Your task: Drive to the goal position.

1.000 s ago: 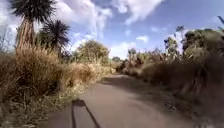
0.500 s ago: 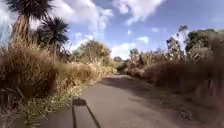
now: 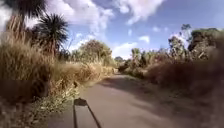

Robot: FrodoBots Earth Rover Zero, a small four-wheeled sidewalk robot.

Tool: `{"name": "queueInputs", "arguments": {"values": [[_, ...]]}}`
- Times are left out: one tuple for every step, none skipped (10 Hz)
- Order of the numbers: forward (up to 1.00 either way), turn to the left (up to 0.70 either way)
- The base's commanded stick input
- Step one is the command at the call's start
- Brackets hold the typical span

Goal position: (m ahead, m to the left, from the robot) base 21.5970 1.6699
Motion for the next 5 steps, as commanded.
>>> {"name": "queueInputs", "arguments": {"values": [[0.70, 0.00], [0.70, 0.00], [0.70, 0.00], [0.70, 0.00], [0.70, 0.00]]}}
